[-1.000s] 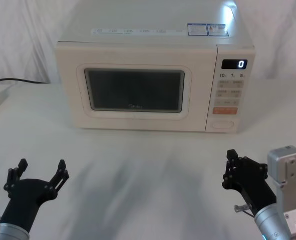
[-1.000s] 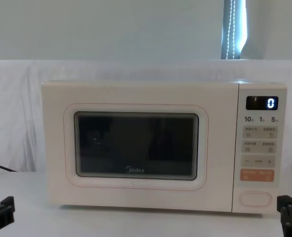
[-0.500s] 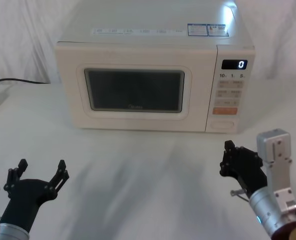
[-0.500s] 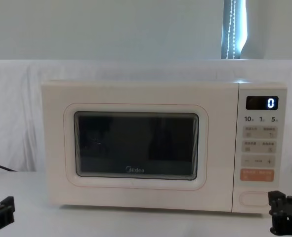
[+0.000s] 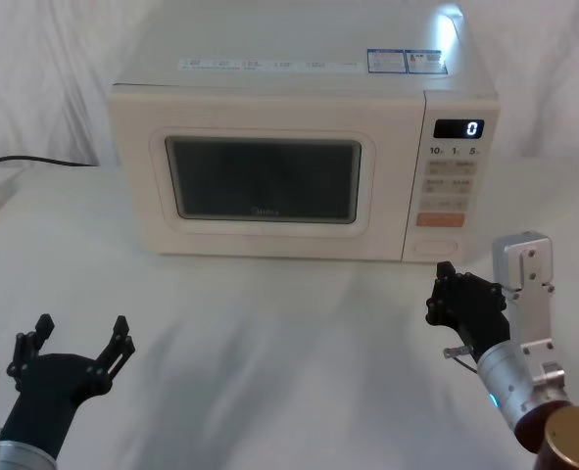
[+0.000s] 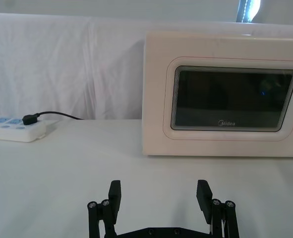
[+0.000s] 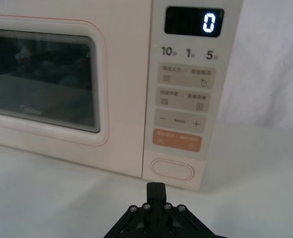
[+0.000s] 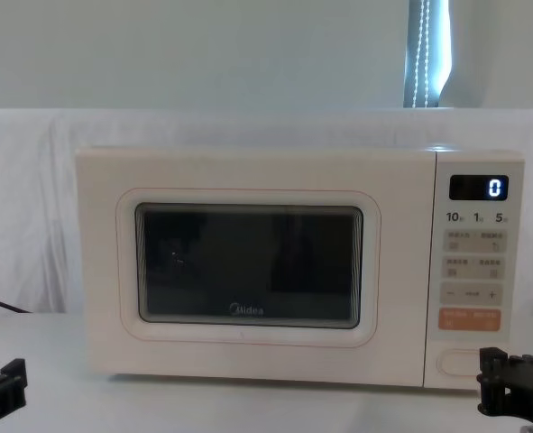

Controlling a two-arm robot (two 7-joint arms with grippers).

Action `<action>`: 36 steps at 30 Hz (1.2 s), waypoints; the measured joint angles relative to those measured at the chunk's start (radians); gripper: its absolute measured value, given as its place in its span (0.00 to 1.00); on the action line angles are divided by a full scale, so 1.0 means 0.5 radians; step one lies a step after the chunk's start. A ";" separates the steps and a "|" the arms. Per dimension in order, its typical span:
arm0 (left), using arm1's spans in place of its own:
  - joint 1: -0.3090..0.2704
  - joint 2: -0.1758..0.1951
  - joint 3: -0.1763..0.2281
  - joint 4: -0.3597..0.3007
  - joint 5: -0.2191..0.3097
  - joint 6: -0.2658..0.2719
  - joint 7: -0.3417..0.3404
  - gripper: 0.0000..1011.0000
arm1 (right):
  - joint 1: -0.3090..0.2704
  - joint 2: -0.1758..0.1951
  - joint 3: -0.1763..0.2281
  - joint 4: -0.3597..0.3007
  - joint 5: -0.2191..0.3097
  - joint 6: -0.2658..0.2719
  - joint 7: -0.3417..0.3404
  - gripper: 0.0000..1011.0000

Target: Press the button to open the microwave door with one hand; close the microwave door with the other hand.

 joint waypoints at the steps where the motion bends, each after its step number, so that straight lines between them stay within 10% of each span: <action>1: 0.000 0.000 0.000 0.000 0.000 0.000 0.000 0.99 | 0.024 -0.014 0.011 0.040 0.009 -0.011 0.000 0.00; 36: 0.000 0.000 0.000 0.000 0.000 0.000 0.000 0.99 | 0.384 -0.098 0.051 0.511 -0.086 0.004 -0.037 0.00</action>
